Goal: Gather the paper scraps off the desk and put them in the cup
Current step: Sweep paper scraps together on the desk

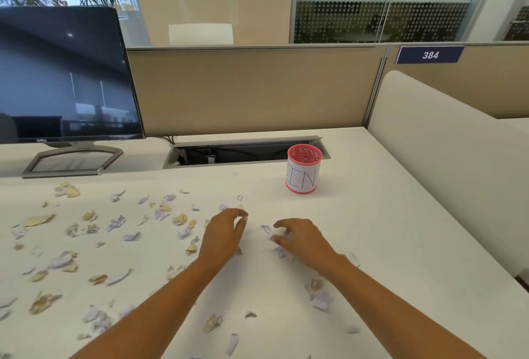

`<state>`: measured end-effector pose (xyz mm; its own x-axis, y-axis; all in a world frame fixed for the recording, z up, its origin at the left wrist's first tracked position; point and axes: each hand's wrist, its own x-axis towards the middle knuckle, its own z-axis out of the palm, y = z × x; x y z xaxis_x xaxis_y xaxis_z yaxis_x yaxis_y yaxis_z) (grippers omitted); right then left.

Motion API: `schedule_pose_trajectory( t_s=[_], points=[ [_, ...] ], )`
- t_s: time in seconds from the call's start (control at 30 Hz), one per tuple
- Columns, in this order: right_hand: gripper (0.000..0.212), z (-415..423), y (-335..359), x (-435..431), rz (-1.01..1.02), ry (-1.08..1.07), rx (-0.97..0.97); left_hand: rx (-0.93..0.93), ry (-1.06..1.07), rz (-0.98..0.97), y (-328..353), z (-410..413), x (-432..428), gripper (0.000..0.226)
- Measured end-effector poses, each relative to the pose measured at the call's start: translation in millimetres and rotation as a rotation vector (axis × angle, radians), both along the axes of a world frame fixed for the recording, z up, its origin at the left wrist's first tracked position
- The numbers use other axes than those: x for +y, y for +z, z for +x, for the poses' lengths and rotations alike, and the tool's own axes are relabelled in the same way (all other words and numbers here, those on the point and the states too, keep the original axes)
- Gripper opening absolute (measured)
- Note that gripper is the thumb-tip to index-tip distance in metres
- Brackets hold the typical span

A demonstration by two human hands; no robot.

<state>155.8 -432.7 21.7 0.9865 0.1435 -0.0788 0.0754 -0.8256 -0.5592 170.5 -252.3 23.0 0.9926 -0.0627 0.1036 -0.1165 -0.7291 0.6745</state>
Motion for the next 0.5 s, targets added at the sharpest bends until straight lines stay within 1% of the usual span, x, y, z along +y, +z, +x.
schedule_pose_trajectory(
  t_s=[0.1, 0.27, 0.4, 0.5],
  points=[
    [0.045, -12, -8, 4, -0.076, 0.039, 0.012, -0.053, 0.007, 0.106, -17, -17, 11, 0.032],
    [0.041, -26, -14, 11, -0.283, 0.143, -0.072, -0.160, 0.039, 0.226, -32, -32, 21, 0.045],
    [0.050, -39, -18, 13, -0.438, 0.196, -0.102, -0.125, 0.056, 0.343, -42, -35, 25, 0.057],
    [0.049, -46, -18, 17, -0.488, 0.196, -0.114, -0.085, 0.058, 0.428, -46, -34, 23, 0.063]
  ],
)
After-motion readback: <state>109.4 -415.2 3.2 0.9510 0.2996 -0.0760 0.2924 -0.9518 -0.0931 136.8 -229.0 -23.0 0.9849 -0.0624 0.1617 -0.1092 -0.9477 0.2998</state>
